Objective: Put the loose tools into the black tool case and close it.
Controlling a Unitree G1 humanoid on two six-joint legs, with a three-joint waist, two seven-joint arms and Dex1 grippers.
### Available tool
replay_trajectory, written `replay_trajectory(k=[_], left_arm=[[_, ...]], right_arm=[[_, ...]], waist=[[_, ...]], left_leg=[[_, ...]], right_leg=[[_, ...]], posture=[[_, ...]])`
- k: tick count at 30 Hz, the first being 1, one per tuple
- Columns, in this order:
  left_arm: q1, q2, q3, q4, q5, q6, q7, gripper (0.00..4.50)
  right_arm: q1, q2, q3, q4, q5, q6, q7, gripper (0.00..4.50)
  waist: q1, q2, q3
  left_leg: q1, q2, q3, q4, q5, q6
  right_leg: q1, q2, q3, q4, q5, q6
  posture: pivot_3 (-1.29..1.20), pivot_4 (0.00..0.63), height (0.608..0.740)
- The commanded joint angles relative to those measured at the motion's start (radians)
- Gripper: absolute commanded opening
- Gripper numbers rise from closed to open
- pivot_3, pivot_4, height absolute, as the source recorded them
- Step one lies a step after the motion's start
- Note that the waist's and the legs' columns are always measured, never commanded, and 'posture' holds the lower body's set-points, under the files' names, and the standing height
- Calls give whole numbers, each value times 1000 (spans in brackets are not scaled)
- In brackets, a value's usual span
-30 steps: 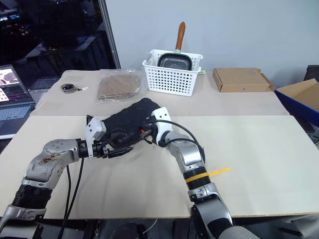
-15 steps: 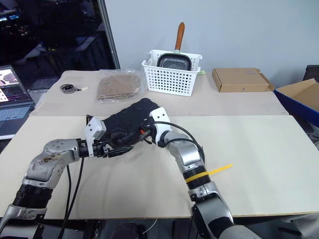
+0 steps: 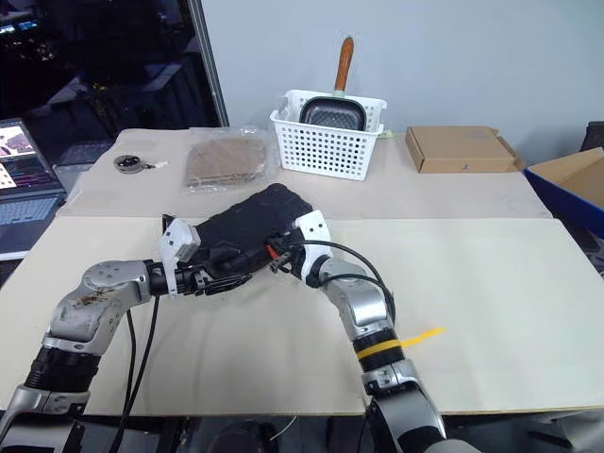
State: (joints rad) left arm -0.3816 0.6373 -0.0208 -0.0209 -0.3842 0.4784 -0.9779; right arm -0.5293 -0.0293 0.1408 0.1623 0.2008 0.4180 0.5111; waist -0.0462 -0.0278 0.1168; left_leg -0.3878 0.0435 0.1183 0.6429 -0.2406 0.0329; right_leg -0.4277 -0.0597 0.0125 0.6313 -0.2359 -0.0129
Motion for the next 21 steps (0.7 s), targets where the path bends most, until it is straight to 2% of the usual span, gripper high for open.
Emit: replay_trajectory(k=[1, 6, 15, 21], left_arm=[[15, -1, -16, 35, 19, 14, 6, 3869], [11, -1, -21, 43, 23, 10, 3, 3869], [-5, 0, -30, 55, 27, 5, -2, 3869], [2, -2, -30, 53, 27, 4, -2, 3869]], right_arm=[[30, -62, 0, -136, 5, 55, 16, 27], [58, -112, 43, -173, -14, 103, 19, 27], [-9, -66, 88, -55, -49, 87, -3, 27], [-154, 45, 83, 204, -86, -8, -47, 27]], waist=[[2, 0, 0], [3, 0, 0], [3, -1, 2], [-8, -1, 2]], left_leg=[[-1, 0, 0, 0, -1, -1], [-3, 0, 0, 0, -5, 0], [-1, 0, 0, 0, -4, -1], [1, -1, 2, 0, -3, -2]], right_leg=[[0, 0, 0, -1, 0, 1], [0, 0, -1, -4, -1, 2], [0, 2, -2, -4, -1, 2], [1, 4, -2, -2, 0, 2]], posture=[[0, 150, 740], [0, 150, 740], [0, 150, 740], [0, 150, 740]])
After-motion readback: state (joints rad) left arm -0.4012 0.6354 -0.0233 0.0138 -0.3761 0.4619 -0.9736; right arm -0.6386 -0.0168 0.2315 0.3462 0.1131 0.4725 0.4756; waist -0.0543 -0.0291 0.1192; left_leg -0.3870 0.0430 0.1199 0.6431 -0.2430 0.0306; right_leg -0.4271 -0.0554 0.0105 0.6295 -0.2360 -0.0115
